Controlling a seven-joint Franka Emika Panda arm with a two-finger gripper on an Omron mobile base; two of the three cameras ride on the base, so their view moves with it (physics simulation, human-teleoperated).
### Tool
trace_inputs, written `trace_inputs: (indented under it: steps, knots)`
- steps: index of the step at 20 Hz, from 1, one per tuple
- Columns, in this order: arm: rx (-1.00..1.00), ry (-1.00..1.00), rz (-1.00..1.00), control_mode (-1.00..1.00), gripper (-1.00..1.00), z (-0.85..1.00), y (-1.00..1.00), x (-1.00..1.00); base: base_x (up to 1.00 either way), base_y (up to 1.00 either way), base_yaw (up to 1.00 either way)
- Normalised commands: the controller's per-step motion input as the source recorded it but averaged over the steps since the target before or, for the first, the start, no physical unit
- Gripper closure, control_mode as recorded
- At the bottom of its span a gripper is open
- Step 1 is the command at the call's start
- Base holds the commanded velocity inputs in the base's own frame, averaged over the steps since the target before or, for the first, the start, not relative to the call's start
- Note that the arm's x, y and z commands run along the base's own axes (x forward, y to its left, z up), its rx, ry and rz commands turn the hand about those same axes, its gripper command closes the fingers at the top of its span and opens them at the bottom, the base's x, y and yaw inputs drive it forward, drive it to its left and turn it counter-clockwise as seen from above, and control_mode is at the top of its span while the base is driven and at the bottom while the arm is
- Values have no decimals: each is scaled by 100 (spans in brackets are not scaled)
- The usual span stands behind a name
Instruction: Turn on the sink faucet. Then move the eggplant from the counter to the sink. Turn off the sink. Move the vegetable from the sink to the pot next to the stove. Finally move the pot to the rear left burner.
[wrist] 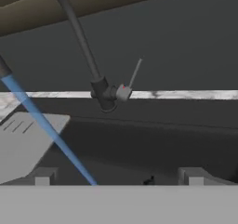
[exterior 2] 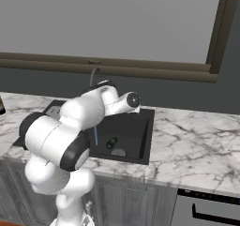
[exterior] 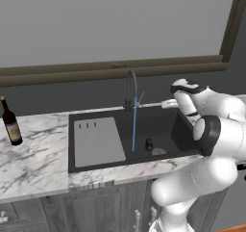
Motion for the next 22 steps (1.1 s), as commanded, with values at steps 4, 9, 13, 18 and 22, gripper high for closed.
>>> trace_inputs:
  steps: [4,9,13,18,22]
  knots:
    - [1,-13,20,-100,-100,-5,-12,53,0,0,0]
    - [1,-5,17,-100,-100,-3,-2,40,0,0,0]
    - [0,-1,14,-100,-100,-7,0,51,0,0,0]
    - [0,-8,16,-100,-100,-14,1,54,0,0,0]
    - [0,-13,16,-100,-100,-28,0,52,0,0,0]
